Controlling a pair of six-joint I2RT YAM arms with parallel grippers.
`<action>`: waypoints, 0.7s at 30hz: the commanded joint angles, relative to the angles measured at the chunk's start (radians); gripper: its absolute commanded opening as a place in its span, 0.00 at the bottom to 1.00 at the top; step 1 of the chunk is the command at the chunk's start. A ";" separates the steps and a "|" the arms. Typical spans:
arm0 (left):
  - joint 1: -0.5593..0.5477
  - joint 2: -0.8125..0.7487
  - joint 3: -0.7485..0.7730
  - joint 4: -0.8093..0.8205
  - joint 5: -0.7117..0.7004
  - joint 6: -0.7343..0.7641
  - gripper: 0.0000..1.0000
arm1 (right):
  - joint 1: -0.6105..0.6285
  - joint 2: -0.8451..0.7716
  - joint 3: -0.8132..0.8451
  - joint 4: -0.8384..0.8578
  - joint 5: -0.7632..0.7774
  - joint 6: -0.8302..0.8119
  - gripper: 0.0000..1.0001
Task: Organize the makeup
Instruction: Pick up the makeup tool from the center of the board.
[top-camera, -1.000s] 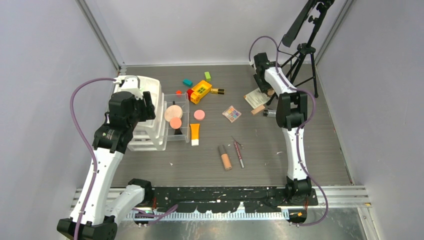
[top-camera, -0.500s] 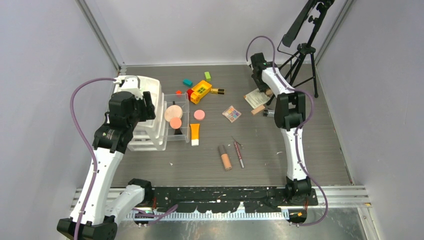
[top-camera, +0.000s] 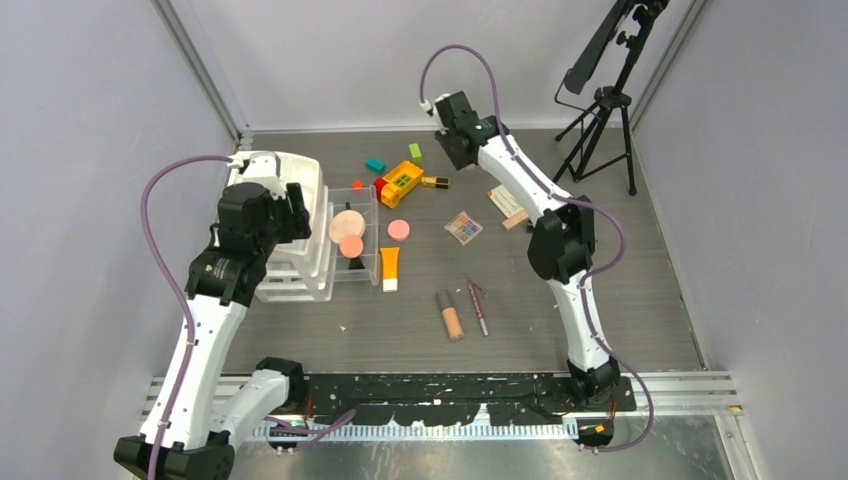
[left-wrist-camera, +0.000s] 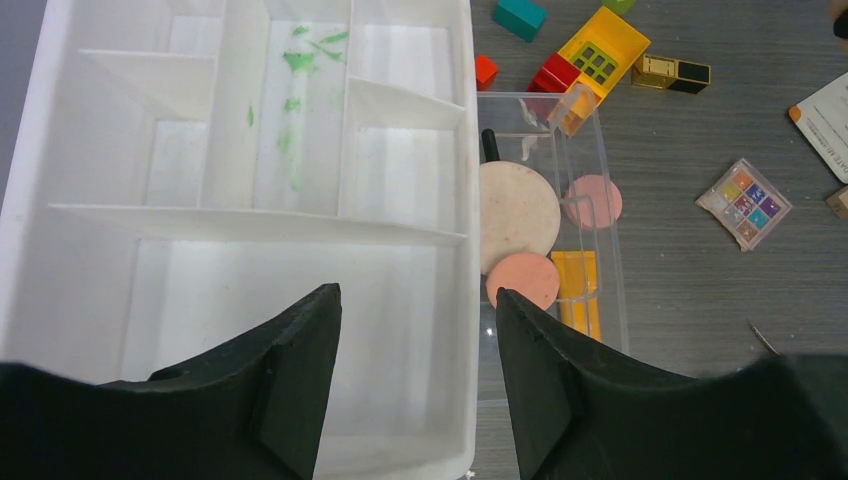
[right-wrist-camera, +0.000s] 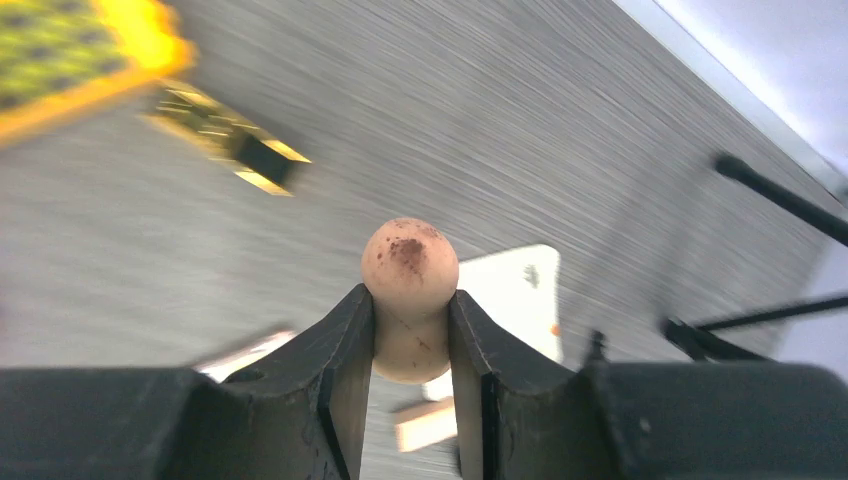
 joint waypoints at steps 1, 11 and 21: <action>-0.003 -0.007 -0.001 0.040 -0.004 0.008 0.60 | 0.051 -0.181 0.009 0.049 -0.286 0.164 0.37; -0.003 -0.009 -0.001 0.037 -0.003 0.008 0.60 | 0.114 -0.435 -0.422 0.460 -0.847 0.590 0.31; -0.002 -0.006 -0.001 0.037 -0.008 0.008 0.60 | 0.266 -0.419 -0.507 0.555 -0.894 0.691 0.34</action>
